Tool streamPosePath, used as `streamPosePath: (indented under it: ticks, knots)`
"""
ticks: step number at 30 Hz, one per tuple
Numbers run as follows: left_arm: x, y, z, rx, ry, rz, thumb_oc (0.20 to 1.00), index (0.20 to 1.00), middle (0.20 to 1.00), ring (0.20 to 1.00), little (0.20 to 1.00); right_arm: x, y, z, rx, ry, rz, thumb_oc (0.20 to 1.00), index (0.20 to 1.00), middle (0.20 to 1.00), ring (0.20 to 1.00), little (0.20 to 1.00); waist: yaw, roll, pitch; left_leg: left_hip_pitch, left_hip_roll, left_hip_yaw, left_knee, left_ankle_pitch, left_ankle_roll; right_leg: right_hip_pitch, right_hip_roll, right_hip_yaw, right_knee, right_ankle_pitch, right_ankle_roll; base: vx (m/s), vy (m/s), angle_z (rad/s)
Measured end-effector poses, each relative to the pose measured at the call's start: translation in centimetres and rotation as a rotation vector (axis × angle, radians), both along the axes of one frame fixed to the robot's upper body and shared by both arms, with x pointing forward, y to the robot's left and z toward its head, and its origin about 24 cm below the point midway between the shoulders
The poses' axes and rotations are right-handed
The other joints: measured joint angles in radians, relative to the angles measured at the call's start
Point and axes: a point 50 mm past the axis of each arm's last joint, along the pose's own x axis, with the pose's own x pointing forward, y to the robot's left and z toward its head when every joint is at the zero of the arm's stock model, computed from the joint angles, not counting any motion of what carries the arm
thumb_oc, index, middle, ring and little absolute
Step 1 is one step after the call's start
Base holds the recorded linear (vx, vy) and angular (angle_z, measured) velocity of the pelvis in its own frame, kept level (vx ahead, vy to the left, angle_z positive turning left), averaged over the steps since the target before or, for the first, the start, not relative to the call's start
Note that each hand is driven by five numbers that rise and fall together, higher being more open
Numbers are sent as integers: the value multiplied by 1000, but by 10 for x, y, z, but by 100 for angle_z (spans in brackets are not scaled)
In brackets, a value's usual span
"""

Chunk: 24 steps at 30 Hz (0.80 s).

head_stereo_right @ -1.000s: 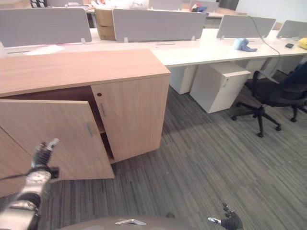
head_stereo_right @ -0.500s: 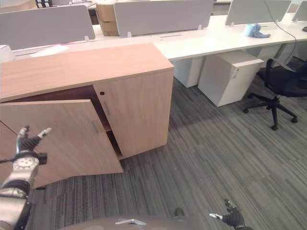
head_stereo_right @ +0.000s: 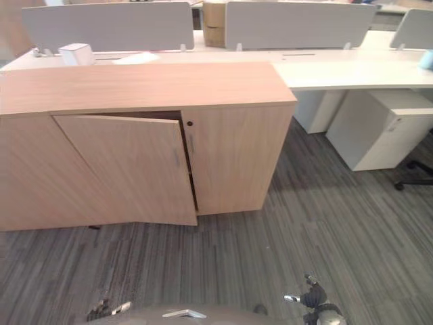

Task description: Put the empty folder in the office cabinet

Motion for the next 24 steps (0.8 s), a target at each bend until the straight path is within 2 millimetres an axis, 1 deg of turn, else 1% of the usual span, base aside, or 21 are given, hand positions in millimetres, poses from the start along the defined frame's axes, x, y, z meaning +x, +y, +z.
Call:
streamPosePath:
  ticks: [1, 2, 3, 4, 6, 9, 13, 17, 20, 23, 24]
  knots:
    - [-14, -1, -3, 4, 64, -5, 1000, 1000, 1000, 1000, 1000, 1, 1, 0, -4, 1, 8, 1000, 1000, 1000, 1000, 1000, 5, 6, 2, -1, 0, -3, 0, 0, 0, 1, 0, -3, 0, -1, 1, -5, -17, 5]
    - [-24, -3, -7, 8, 153, -11, 1000, 1000, 1000, 1000, 1000, -2, 2, -4, -29, 42, 46, 1000, 1000, 1000, 1000, 1000, 4, 7, -2, 0, 0, -5, 0, 0, 0, 3, 0, -5, -1, -1, 1, 0, 0, 0]
    - [-24, -3, -7, 8, 153, -11, 1000, 1000, 1000, 1000, 1000, -2, 2, -4, -29, 42, 46, 1000, 1000, 1000, 1000, 1000, 4, 7, -2, 0, 0, -5, 0, 0, 0, 3, 0, -5, -1, -1, 1, 0, 0, 0]
    - [-32, -8, -11, 1, 242, -8, 1000, 1000, 1000, 1000, 1000, -7, 5, -8, -43, 86, 83, 1000, 1000, 1000, 1000, 1000, 6, 13, -2, -1, 0, -6, 0, 0, 0, 2, 0, -5, 0, -2, 0, 0, 0, 0]
    - [-34, -15, -12, -13, 259, -36, 1000, 1000, 1000, 1000, 1000, -16, 6, -12, -58, 136, 100, 1000, 1000, 1000, 1000, 1000, 10, 17, 1, -1, 1, -9, 0, 0, 0, 3, 1, -7, 2, -3, -1, 0, 0, 0]
    - [-30, -20, -14, -26, 264, -50, 1000, 1000, 1000, 1000, 1000, -26, 13, -18, -55, 195, 96, 1000, 1000, 1000, 1000, 1000, 7, 12, 0, 1, 1, -10, 2, 0, 0, 5, 2, -7, 3, -4, 0, 0, 0, 0]
    - [-21, -21, -15, -21, 274, -100, 1000, 1000, 1000, 1000, 1000, -29, 21, -21, -47, 213, 119, 1000, 1000, 1000, 1000, 1000, 5, 3, -2, 9, 1, -4, 6, 0, 0, 9, 3, -5, 5, -3, 1, 20, -10, -4]
    - [-18, -23, -15, -35, 275, -103, 1000, 1000, 1000, 1000, 1000, -30, 23, -21, -42, 217, 118, 1000, 1000, 1000, 1000, 1000, 4, -4, -3, 13, 2, 0, 6, 0, 0, 11, 3, -2, 5, -4, 0, 6, -3, -2]
    - [-20, -28, -17, -49, 290, -103, 1000, 1000, 1000, 1000, 1000, -33, 25, -23, -39, 236, 113, 1000, 1000, 1000, 1000, 1000, 4, -11, -8, 16, 1, 2, 4, -2, 1, 13, 3, -1, 5, -4, 0, 0, 0, 0]
    - [-16, -35, -18, -60, 290, -126, 1000, 1000, 1000, 1000, 1000, -38, 26, -25, -39, 266, 106, 1000, 1000, 1000, 1000, 1000, 6, -16, -19, 17, 1, 2, 0, -4, 1, 13, 3, -1, 4, -5, -1, 0, 0, 0]
    - [-16, -30, -17, -46, 295, -146, 1000, 1000, 1000, 1000, 1000, -39, 26, -25, -39, 271, 104, 1000, 1000, 1000, 1000, 1000, 6, -18, -22, 18, 1, 2, 0, -4, 1, 14, 3, -1, 5, -5, -1, 0, 0, 0]
